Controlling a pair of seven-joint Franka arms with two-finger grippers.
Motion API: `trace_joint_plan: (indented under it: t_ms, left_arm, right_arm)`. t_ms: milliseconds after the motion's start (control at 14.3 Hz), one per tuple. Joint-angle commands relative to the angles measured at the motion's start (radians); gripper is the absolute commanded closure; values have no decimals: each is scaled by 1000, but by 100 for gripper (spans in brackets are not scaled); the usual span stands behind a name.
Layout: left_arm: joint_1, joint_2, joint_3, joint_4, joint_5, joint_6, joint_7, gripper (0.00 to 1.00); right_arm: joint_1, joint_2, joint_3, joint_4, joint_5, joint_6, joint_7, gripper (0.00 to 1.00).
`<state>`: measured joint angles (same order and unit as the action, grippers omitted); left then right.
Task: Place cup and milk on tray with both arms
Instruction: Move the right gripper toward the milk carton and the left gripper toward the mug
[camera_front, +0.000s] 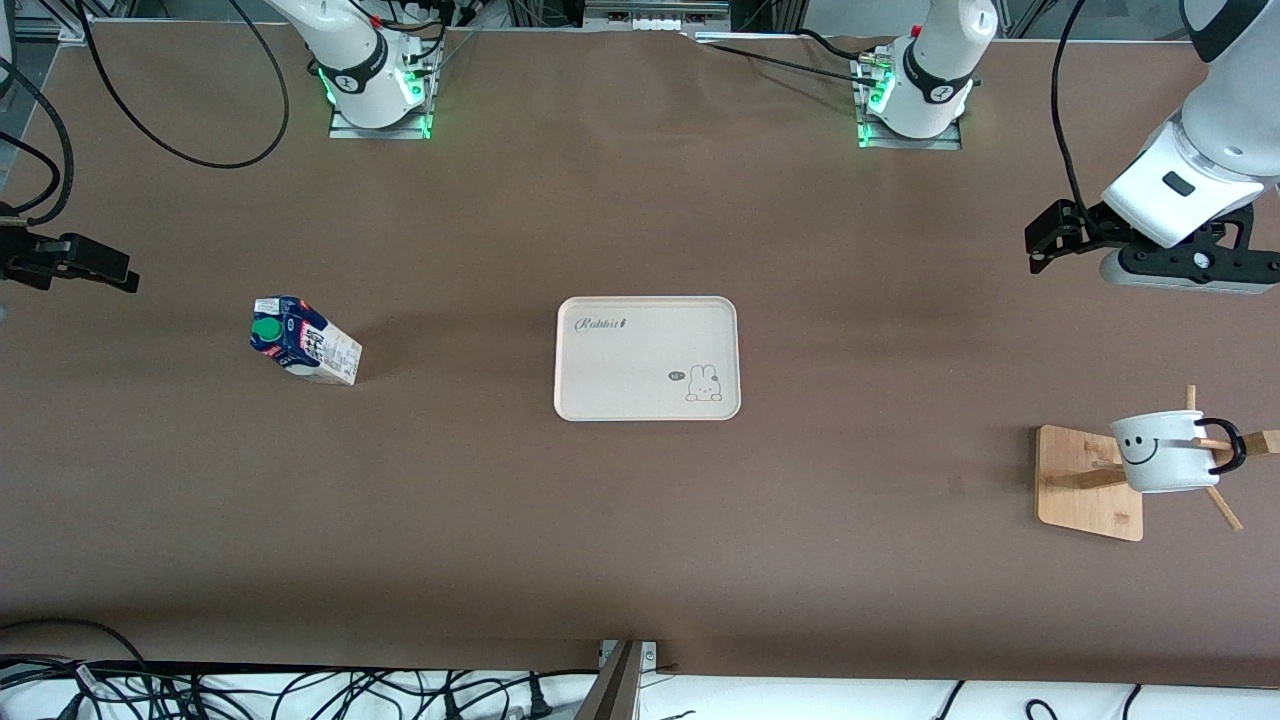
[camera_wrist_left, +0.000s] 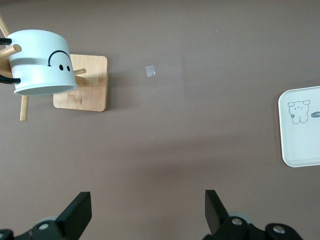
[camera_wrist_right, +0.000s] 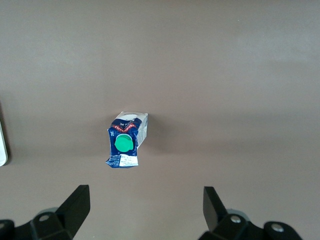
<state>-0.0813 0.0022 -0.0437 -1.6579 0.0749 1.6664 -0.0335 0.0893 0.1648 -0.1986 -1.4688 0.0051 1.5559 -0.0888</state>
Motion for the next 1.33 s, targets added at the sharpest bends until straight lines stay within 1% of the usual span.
trace_joint_plan:
  t_ms: [0, 840, 1259]
  left_arm:
    - [0, 19, -4, 40, 6, -28, -8, 0]
    - [-6, 24, -4, 52, 8, -42, -13, 0]
    - [8, 136, -2, 144, 8, -42, -14, 0]
  right_arm:
    - [12, -10, -16, -11, 13, 3, -17, 0]
    - [23, -5, -12, -11, 16, -7, 0, 0]
    - [24, 1, -12, -11, 16, -8, -5, 0]
